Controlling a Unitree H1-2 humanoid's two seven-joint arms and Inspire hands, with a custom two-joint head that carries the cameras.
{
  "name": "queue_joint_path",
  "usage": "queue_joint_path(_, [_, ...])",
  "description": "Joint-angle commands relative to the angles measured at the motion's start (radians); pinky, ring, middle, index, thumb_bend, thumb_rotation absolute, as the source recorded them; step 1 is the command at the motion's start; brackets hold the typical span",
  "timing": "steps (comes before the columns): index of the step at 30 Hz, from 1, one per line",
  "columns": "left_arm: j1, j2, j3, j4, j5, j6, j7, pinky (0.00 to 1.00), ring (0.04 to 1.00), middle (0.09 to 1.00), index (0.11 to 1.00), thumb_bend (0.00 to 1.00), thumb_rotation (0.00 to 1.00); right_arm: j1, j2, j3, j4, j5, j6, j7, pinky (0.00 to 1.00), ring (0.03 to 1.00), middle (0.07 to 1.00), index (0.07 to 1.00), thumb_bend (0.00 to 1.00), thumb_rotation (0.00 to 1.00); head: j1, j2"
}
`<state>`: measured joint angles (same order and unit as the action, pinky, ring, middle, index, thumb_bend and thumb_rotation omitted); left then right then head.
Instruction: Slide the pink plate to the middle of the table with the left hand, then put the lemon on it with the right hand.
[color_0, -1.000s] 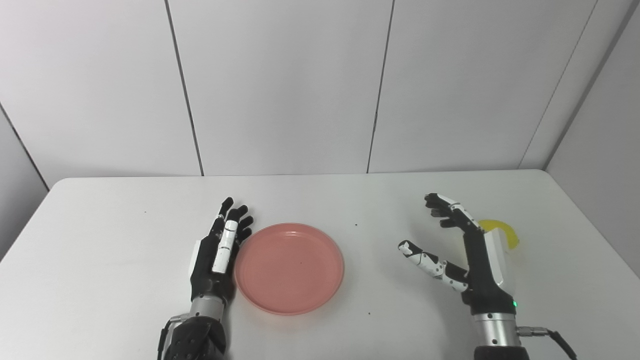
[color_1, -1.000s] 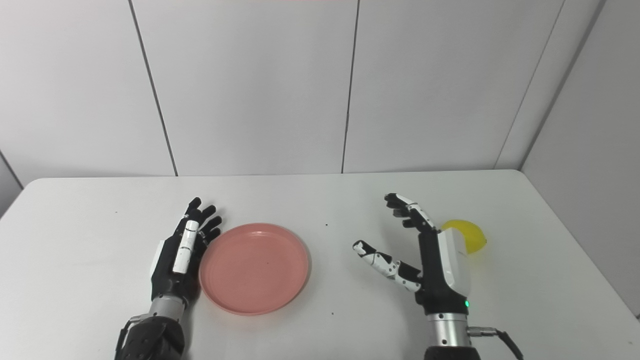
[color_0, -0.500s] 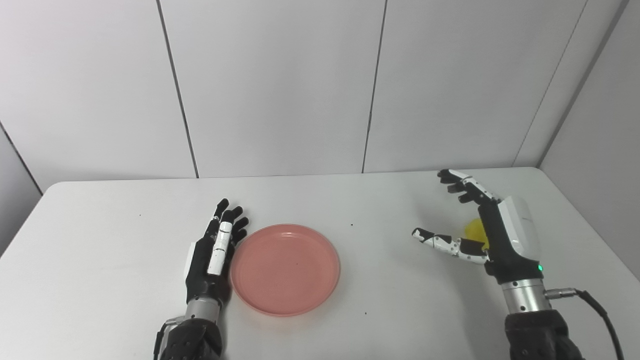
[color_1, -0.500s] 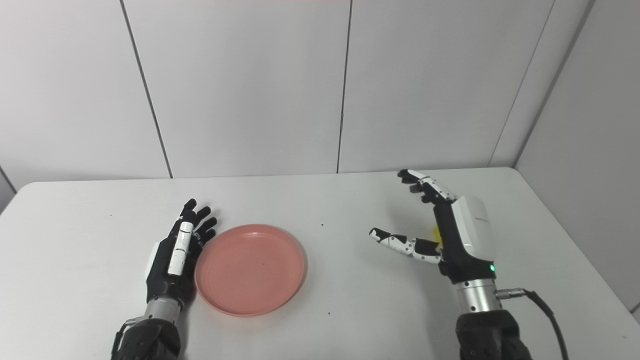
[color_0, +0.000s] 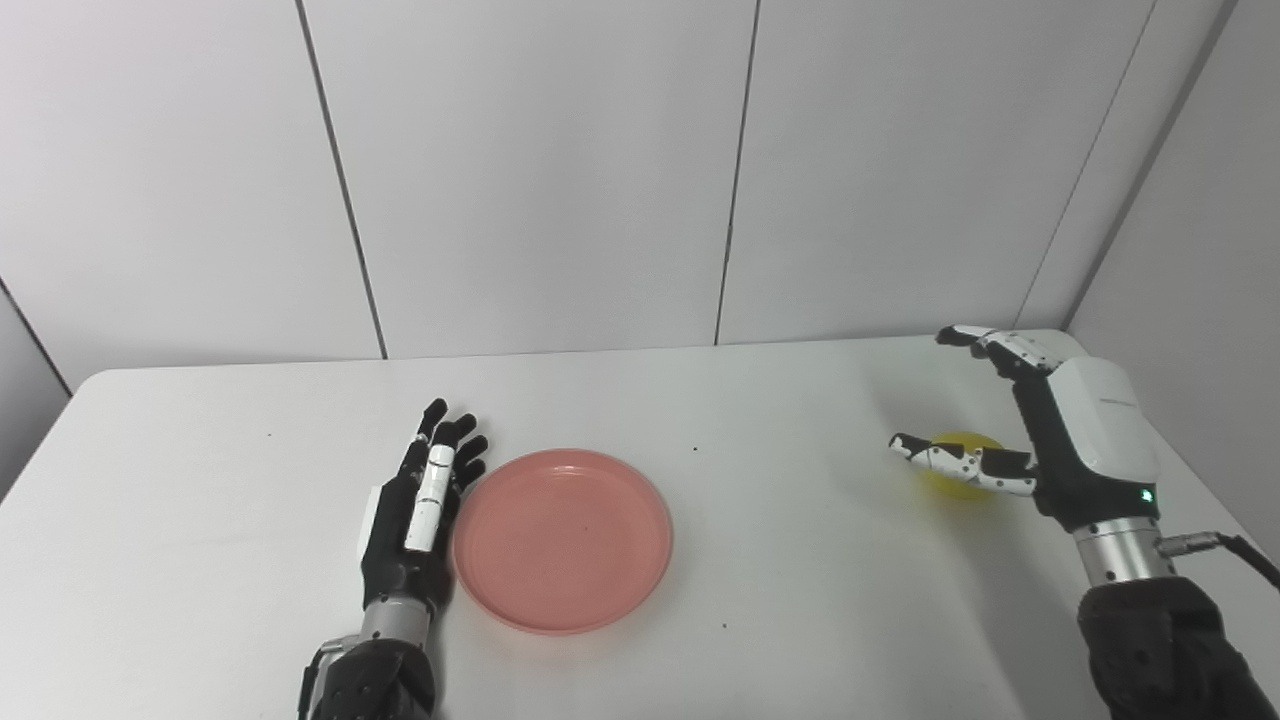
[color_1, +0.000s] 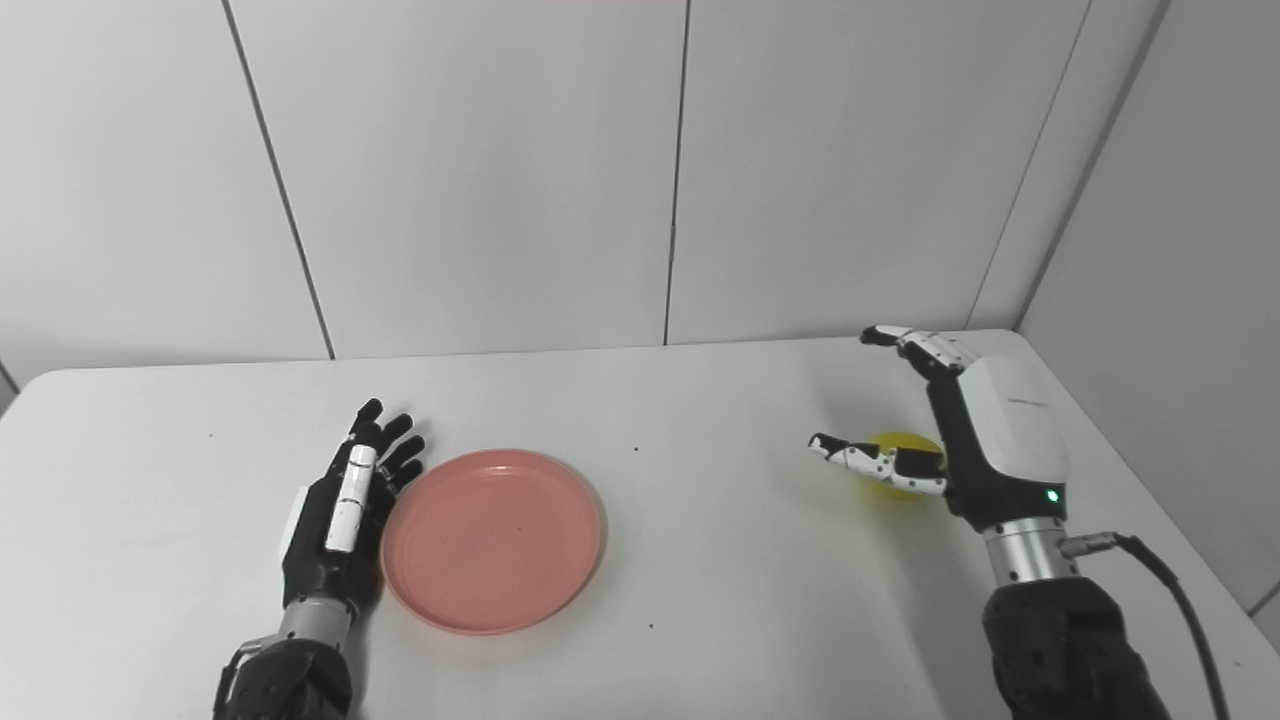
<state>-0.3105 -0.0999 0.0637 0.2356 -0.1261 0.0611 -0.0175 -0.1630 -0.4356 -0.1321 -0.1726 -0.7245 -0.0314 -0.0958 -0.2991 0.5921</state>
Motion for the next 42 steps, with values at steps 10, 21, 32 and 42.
queue_joint_path(10, [0.029, 0.015, 0.004, 0.044, -0.011, 0.06, -0.004, 0.89, 0.868, 0.891, 0.929, 0.69, 0.76, -0.041, -0.075, 0.005, 0.113, -0.086, 0.032, -0.046, 0.71, 0.757, 0.751, 0.7, 0.99, 0.62, -0.002, -0.004])
queue_joint_path(21, [0.024, 0.017, -0.001, 0.042, -0.006, 0.065, 0.001, 0.88, 0.869, 0.897, 0.94, 0.67, 0.77, -0.096, -0.093, 0.03, 0.241, -0.073, 0.033, -0.083, 0.71, 0.733, 0.728, 0.695, 0.99, 0.63, 0.001, -0.003])
queue_joint_path(32, [0.026, 0.011, 0.001, 0.038, -0.013, 0.07, 0.002, 0.87, 0.856, 0.885, 0.933, 0.69, 0.76, -0.133, -0.105, 0.072, 0.324, -0.081, 0.051, -0.092, 0.7, 0.72, 0.72, 0.695, 0.99, 0.59, 0.005, -0.003])
queue_joint_path(42, [0.036, 0.001, 0.003, 0.02, -0.014, 0.089, 0.01, 0.87, 0.855, 0.883, 0.922, 0.69, 0.75, -0.153, -0.105, 0.112, 0.376, -0.068, 0.055, -0.093, 0.69, 0.732, 0.734, 0.705, 0.98, 0.62, 0.003, -0.001])
